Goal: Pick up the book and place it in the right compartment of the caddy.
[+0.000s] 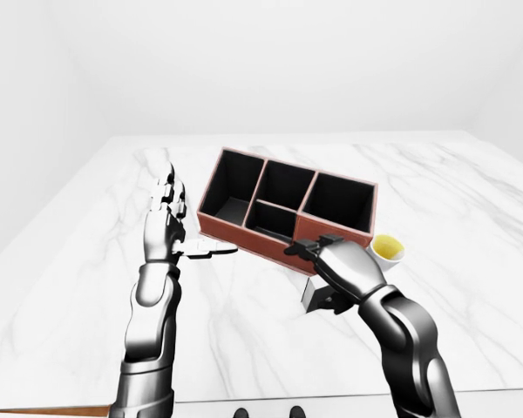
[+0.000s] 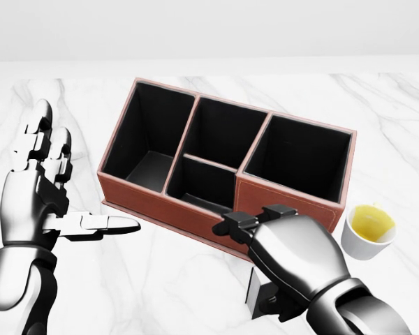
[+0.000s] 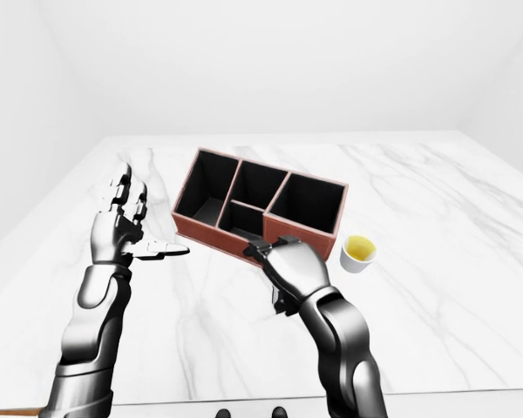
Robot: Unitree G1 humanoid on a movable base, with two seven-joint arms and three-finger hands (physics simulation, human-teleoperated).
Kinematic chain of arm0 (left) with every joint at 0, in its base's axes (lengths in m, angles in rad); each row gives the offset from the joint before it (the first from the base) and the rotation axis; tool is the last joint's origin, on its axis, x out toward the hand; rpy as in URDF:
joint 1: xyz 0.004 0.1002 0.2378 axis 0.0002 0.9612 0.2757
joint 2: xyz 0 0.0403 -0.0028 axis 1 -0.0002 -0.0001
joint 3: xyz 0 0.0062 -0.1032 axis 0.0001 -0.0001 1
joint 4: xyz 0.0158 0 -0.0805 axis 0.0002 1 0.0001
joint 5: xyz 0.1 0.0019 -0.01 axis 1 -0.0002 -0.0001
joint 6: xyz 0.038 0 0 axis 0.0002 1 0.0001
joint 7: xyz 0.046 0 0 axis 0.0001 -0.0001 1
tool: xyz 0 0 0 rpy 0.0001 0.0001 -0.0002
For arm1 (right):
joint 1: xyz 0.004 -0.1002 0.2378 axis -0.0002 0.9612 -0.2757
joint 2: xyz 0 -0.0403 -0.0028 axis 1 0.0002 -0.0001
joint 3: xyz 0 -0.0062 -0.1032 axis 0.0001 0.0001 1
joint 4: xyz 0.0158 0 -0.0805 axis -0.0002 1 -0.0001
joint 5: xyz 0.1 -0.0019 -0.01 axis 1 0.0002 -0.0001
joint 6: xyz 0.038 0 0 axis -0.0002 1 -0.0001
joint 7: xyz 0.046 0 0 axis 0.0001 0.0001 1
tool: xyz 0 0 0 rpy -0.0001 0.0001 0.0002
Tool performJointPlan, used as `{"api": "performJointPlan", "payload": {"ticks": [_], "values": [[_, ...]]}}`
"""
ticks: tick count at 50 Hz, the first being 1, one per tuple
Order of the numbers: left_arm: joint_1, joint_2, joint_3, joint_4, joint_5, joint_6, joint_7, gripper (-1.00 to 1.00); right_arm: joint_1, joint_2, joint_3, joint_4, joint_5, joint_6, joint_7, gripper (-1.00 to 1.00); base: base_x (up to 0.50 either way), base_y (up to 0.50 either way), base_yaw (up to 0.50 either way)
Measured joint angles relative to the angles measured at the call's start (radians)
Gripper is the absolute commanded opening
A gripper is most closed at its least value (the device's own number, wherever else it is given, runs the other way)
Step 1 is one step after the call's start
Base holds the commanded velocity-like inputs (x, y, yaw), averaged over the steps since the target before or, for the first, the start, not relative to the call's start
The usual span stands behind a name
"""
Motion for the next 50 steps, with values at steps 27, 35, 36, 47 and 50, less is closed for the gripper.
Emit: {"api": "performJointPlan", "payload": {"ticks": [27, 35, 36, 47, 50], "values": [[0.003, 0.005, 0.008, 0.026, -0.009, 0.0, -0.007, 1.0, -0.033, 0.002, 0.036, 0.184, -0.085, 0.0, -0.001, 0.34, 0.0, 0.0, 0.0], [-0.001, 0.007, 0.009, 0.051, -0.011, 0.0, -0.008, 1.0, -0.06, -0.007, 0.019, 0.238, -0.075, 0.004, 0.0, 0.34, 0.0, 0.0, 0.0], [-0.001, 0.007, 0.009, 0.055, -0.011, 0.0, -0.008, 1.0, -0.064, -0.009, 0.016, 0.244, -0.074, 0.005, 0.0, 0.34, 0.0, 0.0, 0.0], [-0.009, 0.011, 0.013, 0.092, -0.017, 0.0, -0.008, 1.0, -0.084, -0.024, -0.008, 0.3, -0.067, 0.013, 0.0, 0.36, 0.0, 0.0, 0.0], [-0.011, 0.013, 0.014, 0.101, -0.018, 0.0, -0.008, 1.0, -0.086, -0.028, -0.011, 0.314, -0.068, 0.016, 0.0, 0.36, 0.0, 0.0, 0.0]]}}
